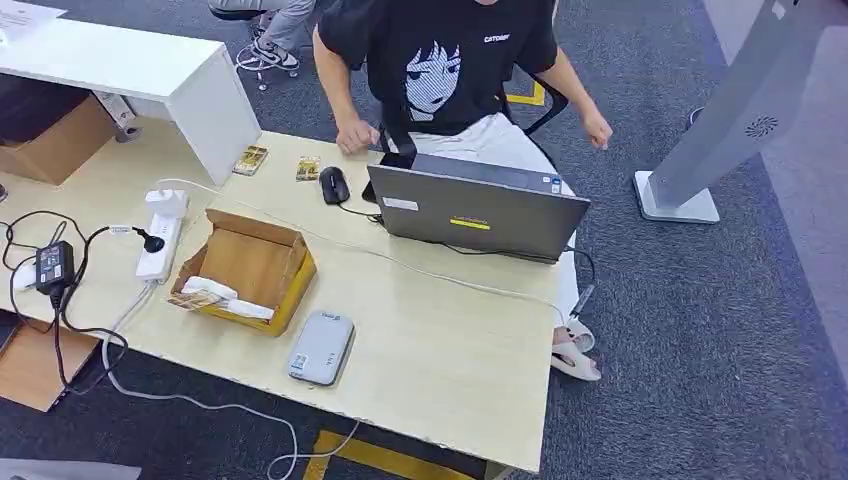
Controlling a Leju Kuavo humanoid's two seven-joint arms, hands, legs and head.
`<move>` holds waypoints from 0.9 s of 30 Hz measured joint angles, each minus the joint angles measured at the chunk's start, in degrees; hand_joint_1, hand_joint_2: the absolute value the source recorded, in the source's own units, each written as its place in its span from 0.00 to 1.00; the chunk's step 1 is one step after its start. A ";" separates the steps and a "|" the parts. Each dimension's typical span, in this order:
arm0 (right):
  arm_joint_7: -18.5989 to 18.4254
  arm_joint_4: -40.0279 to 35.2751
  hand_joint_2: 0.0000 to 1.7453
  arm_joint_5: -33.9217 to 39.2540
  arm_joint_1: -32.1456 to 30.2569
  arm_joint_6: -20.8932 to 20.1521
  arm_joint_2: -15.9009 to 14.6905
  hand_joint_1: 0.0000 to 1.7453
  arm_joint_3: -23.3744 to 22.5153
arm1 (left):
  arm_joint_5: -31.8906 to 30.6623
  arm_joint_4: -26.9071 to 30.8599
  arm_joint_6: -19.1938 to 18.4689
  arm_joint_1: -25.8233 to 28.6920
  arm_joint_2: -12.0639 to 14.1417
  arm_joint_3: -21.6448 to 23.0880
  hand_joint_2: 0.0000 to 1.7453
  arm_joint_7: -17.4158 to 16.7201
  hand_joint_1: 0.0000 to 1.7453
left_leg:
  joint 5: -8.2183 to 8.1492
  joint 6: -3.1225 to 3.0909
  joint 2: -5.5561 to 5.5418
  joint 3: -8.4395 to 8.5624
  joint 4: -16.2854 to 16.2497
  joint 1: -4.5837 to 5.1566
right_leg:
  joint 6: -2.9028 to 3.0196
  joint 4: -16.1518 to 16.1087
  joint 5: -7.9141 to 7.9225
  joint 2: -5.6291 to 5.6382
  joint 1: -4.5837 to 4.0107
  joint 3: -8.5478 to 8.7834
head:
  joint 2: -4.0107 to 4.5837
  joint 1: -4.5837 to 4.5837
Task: Pass the card to the sensor for recognition and then transmit it.
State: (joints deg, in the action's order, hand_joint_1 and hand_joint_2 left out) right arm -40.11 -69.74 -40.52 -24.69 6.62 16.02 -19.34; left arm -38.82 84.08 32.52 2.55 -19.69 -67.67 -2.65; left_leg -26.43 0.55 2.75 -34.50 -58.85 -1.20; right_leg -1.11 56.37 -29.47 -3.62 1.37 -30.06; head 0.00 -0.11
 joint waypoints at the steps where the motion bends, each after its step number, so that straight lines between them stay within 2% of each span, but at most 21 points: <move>1: 0.00 0.63 1.00 0.33 0.24 0.39 0.00 0.00 0.00 | -1.09 -1.05 0.00 -0.12 -0.02 0.00 1.00 -0.92 0.00 | 0.00 0.00 0.00 0.00 0.00 0.01 | 0.00 0.00 0.00 0.00 0.00 0.00 | 0.00 -0.04; 4: 0.00 3.08 1.00 1.38 1.27 2.49 0.00 0.00 0.04 | -9.32 -4.92 -0.96 -0.42 -0.02 -0.18 1.00 -5.62 0.00 | 0.00 0.00 0.00 0.01 0.00 0.00 | 0.00 0.00 0.00 0.00 -0.01 0.01 | 0.00 -0.02; 6: 0.00 5.91 1.00 2.32 2.50 4.48 0.02 0.00 0.02 | -17.31 -7.96 -3.53 -0.54 -0.02 -0.22 1.00 -8.17 0.00 | 0.00 0.00 0.00 0.02 0.00 -0.01 | 0.00 0.00 0.00 0.00 -0.02 0.00 | 0.00 -0.04; 9: 0.00 8.11 1.00 1.94 3.63 3.82 0.00 0.00 -0.02 | -22.80 -11.85 -9.39 -0.81 0.59 -0.28 1.00 -10.25 0.00 | 0.00 0.00 0.00 0.03 0.00 -0.01 | 0.00 0.01 0.00 0.00 -0.01 0.01 | 0.00 -0.04; 10: 0.00 8.48 1.00 1.62 3.92 2.48 0.02 0.00 -0.20 | -24.86 -14.47 -13.35 -1.01 1.31 -0.28 0.00 -9.47 0.00 | 0.00 0.00 0.00 0.03 0.00 -0.01 | 0.00 0.01 0.00 0.00 -0.01 0.00 | 0.00 0.00; 11: 0.00 8.43 1.00 0.45 4.02 0.43 0.00 0.00 -0.35 | -26.67 -17.85 -18.58 -1.31 2.59 -0.26 0.00 -7.16 0.00 | 0.00 0.00 0.00 0.04 0.00 0.00 | 0.00 0.01 0.00 0.00 -0.01 0.00 | 0.00 0.00; 12: 0.00 7.86 1.00 -1.30 3.95 -2.68 0.02 0.00 -0.55 | -28.40 -22.04 -24.70 -1.72 4.75 -0.20 0.00 -3.57 0.00 | 0.00 0.00 -0.01 0.04 0.00 0.00 | 0.01 0.01 0.00 -0.01 -0.01 0.00 | 0.00 -0.04; 13: 0.00 6.97 1.00 -2.80 3.81 -6.00 0.00 0.00 -0.77 | -30.21 -26.39 -29.17 -2.00 6.30 0.07 0.00 0.61 0.00 | 0.00 0.00 0.01 0.05 0.00 -0.02 | 0.01 0.01 0.00 0.00 -0.02 -0.01 | 0.00 -0.02; 14: 0.00 5.81 1.00 -3.30 3.50 -8.23 0.02 0.00 -0.94 | -32.25 -30.95 -30.27 -2.45 8.31 0.61 0.00 4.63 0.00 | 0.01 0.01 0.02 0.05 0.00 -0.01 | 0.01 0.01 0.00 0.03 -0.02 -0.02 | 0.00 -0.02; 15: 0.00 4.65 1.00 -3.17 3.17 -9.05 0.00 0.00 -0.94 | -34.56 -35.75 -28.98 -2.90 9.78 1.29 0.00 8.21 0.00 | 0.01 0.01 0.02 0.05 0.00 -0.01 | 0.01 0.02 0.00 0.03 -0.02 -0.01 | 0.00 -0.07; 17: 0.00 2.79 1.00 -3.02 2.53 -9.58 0.00 0.00 -0.94 | -37.43 -43.60 -28.13 -3.68 12.14 2.58 0.00 12.49 0.00 | 0.01 0.01 0.02 0.04 0.00 -0.01 | 0.01 0.02 0.00 0.04 -0.02 0.00 | 0.00 -0.09; 19: 0.00 0.94 1.00 -3.06 1.92 -9.75 0.00 0.00 -0.92 | -39.18 -49.38 -28.15 -4.13 13.84 3.80 0.00 13.86 0.00 | 0.00 0.00 0.03 0.03 0.00 -0.01 | 0.01 0.02 0.00 0.04 -0.01 0.00 | 0.00 -0.07; 24: 0.00 -1.12 1.00 -3.06 1.18 -9.82 0.02 0.00 -0.87 | -39.86 -56.42 -28.04 -4.51 15.85 5.53 0.00 14.30 0.00 | -0.03 -0.02 0.02 0.01 0.00 0.00 | -0.01 0.00 -0.01 0.04 0.00 -0.01 | 0.00 -0.09; 25: 0.00 -1.31 1.00 -3.06 1.11 -9.82 0.00 0.00 -0.85 | -39.97 -57.22 -28.00 -4.58 16.22 5.66 1.00 14.38 0.00 | -0.03 -0.02 0.02 0.02 0.00 0.00 | -0.01 0.00 -0.01 0.04 0.00 -0.01 | 0.00 -0.07; 27: 0.00 -1.77 1.00 -3.04 0.85 -9.38 0.00 0.00 -0.79 | -41.00 -58.44 -27.89 -4.64 16.44 6.23 1.00 14.93 0.00 | -0.03 -0.02 0.02 0.02 0.00 0.00 | -0.01 0.00 -0.01 0.02 0.00 0.00 | 0.00 -0.07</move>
State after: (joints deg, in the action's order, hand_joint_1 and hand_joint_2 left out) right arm -40.11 -71.52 -43.56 -23.84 -2.75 16.02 -20.13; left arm -79.82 25.64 4.63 -2.10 -3.26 -61.44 12.28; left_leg -26.46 0.53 2.77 -34.49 -58.86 -1.20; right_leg -1.11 56.37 -29.48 -3.59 1.36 -30.06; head 0.00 -0.17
